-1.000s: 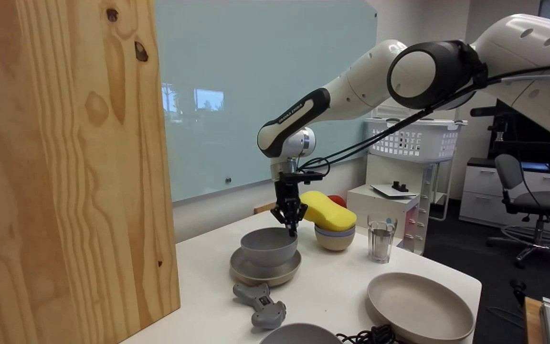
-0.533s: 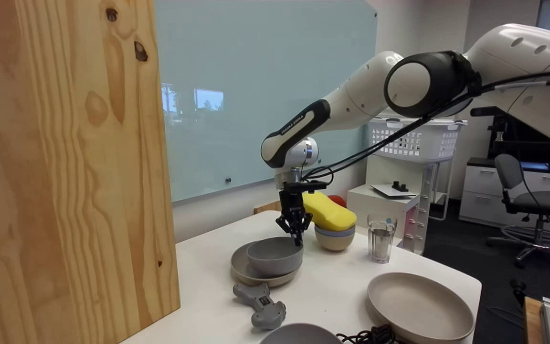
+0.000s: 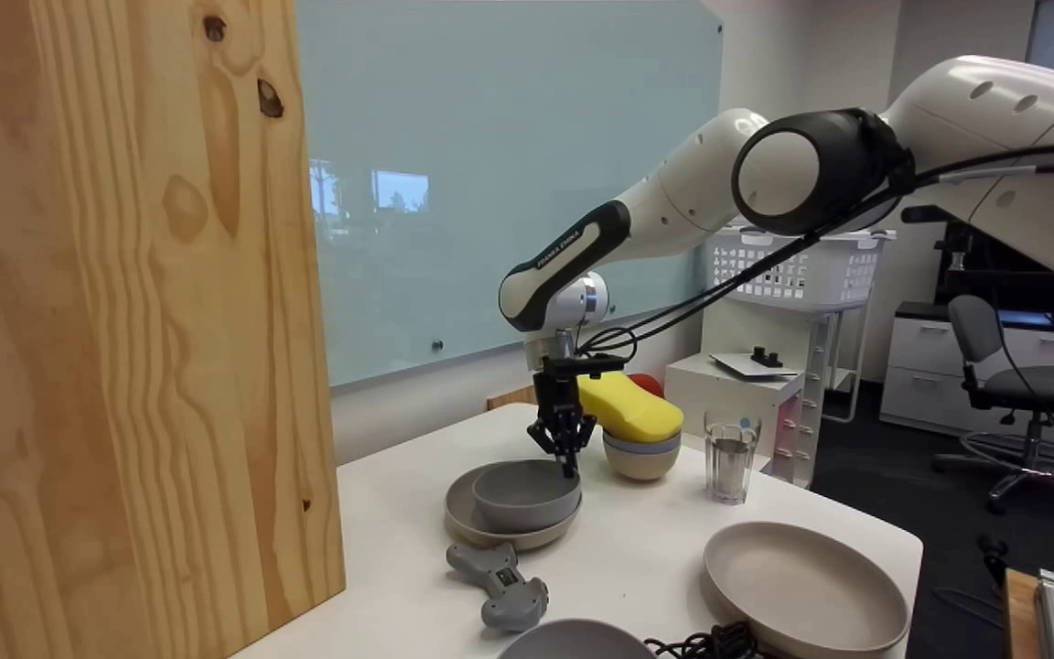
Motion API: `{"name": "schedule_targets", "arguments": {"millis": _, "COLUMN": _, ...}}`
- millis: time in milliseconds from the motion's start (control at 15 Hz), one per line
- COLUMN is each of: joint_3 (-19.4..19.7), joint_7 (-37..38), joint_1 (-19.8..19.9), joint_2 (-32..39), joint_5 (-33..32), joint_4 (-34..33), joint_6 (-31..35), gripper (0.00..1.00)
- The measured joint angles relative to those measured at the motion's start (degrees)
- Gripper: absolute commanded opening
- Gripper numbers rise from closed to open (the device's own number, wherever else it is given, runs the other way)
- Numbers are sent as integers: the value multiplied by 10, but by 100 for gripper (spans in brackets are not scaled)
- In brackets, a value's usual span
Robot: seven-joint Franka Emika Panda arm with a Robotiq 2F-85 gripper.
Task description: Unstack the grey bowls then place one bowl in the large grey bowl.
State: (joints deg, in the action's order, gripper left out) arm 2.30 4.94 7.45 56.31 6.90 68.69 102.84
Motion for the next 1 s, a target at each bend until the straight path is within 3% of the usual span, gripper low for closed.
{"name": "schedule_targets", "arguments": {"millis": 200, "joint_3": 0, "joint_7": -8, "joint_1": -1, "joint_2": 1, "joint_5": -6, "joint_4": -5, "joint_6": 8, "gripper": 1}}
{"name": "schedule_targets", "arguments": {"millis": 267, "joint_3": 0, "joint_7": -8, "joint_1": -1, "joint_2": 1, "joint_5": -8, "joint_4": -7, "joint_6": 11, "gripper": 29}}
{"name": "schedule_targets", "arguments": {"millis": 400, "joint_3": 0, "joint_7": -9, "joint_1": -2, "joint_2": 2, "joint_5": -9, "joint_4": -10, "joint_6": 13, "gripper": 37}}
{"name": "schedule_targets", "arguments": {"millis": 933, "joint_3": -2, "joint_7": -19, "joint_1": -5, "joint_2": -1, "joint_5": -10, "joint_4": -31, "joint_6": 14, "gripper": 96}}
{"name": "schedule_targets", "arguments": {"millis": 1000, "joint_3": -4, "joint_7": -22, "joint_1": -7, "joint_2": -4, "joint_5": -10, "joint_4": -37, "joint_6": 13, "gripper": 99}}
